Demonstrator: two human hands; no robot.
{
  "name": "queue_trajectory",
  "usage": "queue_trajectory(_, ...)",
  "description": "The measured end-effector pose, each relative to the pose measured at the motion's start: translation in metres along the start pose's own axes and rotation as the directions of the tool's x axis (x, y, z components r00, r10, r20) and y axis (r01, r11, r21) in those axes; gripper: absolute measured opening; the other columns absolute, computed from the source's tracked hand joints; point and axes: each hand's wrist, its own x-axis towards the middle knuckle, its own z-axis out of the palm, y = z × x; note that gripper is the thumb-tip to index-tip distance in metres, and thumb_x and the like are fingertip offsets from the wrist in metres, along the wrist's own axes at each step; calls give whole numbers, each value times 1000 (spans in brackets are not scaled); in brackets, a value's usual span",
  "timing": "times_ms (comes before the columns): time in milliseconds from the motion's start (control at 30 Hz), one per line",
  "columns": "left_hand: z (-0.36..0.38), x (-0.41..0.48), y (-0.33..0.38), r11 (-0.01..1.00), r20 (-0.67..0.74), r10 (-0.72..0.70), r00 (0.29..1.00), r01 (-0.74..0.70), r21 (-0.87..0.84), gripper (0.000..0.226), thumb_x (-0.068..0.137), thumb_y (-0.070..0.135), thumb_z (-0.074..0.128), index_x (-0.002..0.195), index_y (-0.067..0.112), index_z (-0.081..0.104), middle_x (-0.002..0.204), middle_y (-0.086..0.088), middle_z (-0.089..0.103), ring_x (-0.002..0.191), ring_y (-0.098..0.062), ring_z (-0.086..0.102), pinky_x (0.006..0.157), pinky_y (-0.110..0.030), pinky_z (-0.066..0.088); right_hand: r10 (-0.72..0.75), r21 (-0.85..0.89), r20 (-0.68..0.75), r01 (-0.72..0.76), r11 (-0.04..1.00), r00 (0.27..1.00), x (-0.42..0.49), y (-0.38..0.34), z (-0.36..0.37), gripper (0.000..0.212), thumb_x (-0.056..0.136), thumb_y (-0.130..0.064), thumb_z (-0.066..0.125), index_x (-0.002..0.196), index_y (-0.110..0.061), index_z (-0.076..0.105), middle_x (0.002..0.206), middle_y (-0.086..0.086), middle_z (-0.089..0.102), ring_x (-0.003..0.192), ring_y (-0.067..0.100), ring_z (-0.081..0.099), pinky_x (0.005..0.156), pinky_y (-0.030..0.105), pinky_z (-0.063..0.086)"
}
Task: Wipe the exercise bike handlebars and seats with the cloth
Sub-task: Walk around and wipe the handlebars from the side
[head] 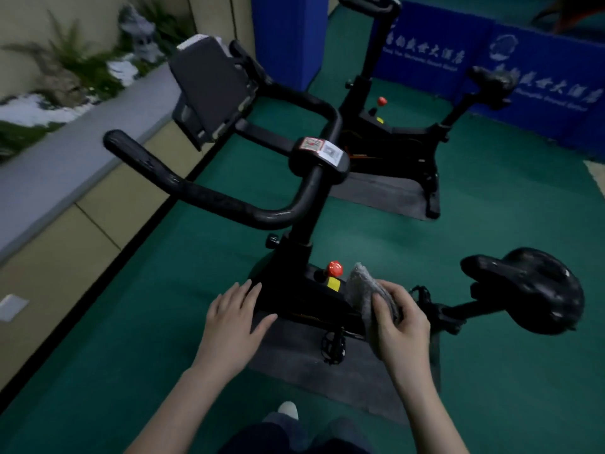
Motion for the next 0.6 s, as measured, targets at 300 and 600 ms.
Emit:
queue_trajectory(300,-6,1,-8,957,-81,-285,955,278,-87,74,91,64,17,152,25,4,159,7,3,146,-10,-1,118,-31,-1,-264,168,242,228,959,933,66,-47,35,27,91,-4,57,94,-29,66,89,-18,68,85,0,64,71,7,43)
queue_trajectory(600,-19,11,14,804,-204,-588,783,540,-249,73,90,63,21,151,27,8,159,8,7,145,-10,2,117,-30,-1,-370,311,468,242,919,803,142,-65,50,25,91,-4,57,98,-26,68,88,-14,70,83,6,65,68,17,49)
